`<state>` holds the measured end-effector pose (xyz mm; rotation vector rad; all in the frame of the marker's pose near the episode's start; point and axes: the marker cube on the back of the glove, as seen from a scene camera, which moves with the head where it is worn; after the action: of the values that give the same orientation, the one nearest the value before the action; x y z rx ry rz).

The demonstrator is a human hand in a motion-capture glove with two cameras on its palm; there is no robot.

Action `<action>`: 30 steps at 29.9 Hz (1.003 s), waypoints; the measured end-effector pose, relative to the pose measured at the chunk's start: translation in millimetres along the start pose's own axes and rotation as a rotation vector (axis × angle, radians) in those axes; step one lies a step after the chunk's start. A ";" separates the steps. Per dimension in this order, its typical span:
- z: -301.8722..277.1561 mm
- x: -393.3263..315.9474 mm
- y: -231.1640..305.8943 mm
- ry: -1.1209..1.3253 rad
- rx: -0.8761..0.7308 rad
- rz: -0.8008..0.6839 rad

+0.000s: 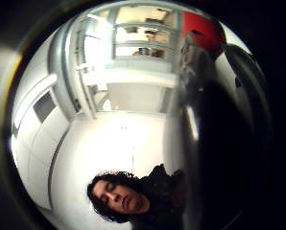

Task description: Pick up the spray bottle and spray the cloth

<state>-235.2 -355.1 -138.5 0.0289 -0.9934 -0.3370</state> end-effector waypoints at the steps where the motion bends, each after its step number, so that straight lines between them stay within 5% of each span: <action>1: 2.7 4.2 -3.1 -0.029 0.041 -0.023; 18: 56.4 50.6 -14.9 -0.218 0.256 -0.153; 30: 56.9 55.7 -13.5 -0.268 0.199 -0.129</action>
<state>-258.0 -376.8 -64.1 0.2343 -1.2914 -0.3652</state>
